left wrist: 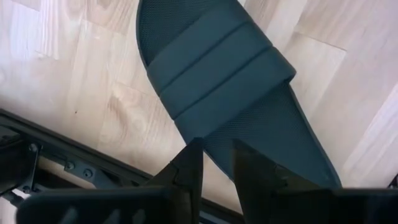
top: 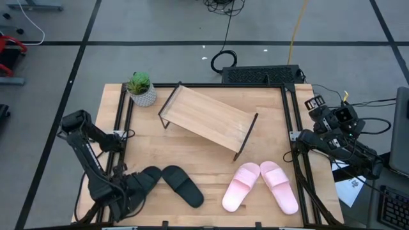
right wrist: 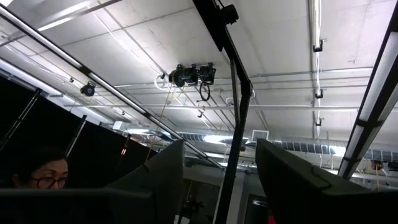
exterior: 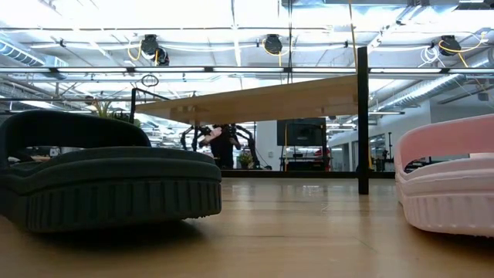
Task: Pick and place slides into the shelf
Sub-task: Put the left black slide on the shelf
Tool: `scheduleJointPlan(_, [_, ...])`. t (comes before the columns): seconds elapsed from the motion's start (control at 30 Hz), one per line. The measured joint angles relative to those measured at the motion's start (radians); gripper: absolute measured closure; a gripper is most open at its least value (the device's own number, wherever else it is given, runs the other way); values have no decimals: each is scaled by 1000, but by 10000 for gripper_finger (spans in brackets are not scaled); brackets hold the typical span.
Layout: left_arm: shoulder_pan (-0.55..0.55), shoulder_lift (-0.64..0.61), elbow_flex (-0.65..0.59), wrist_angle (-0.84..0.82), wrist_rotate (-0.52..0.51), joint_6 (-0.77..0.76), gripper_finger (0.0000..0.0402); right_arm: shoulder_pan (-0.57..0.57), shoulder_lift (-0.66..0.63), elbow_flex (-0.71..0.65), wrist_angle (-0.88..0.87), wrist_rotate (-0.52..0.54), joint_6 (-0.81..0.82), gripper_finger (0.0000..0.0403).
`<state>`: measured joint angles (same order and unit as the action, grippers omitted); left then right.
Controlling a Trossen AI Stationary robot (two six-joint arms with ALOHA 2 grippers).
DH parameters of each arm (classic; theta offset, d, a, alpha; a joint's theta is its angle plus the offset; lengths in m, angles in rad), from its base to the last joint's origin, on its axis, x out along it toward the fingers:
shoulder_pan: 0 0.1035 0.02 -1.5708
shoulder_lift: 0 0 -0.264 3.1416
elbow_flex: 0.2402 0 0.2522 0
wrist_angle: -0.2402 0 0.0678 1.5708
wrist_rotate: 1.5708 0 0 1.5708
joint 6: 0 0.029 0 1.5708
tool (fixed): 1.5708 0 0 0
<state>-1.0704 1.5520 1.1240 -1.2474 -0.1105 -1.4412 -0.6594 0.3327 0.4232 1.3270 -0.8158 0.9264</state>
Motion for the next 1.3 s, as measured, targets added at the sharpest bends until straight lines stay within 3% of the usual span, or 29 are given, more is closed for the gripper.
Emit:
scheduleJointPlan(0.3, [-5,0,0,15,-3,11,308,0,0,0,0,1,-3,216])
scheduleJointPlan(0.77, [-8,-1,0,42,-23,26,199,0,0,0,0,1,7,216])
scheduleJointPlan(1.07, [-7,79,-2,125,-15,134,211,0,0,0,0,0,5,216])
scheduleJointPlan(1.3, [-4,171,-1,60,25,152,223,0,0,0,0,-1,5,216])
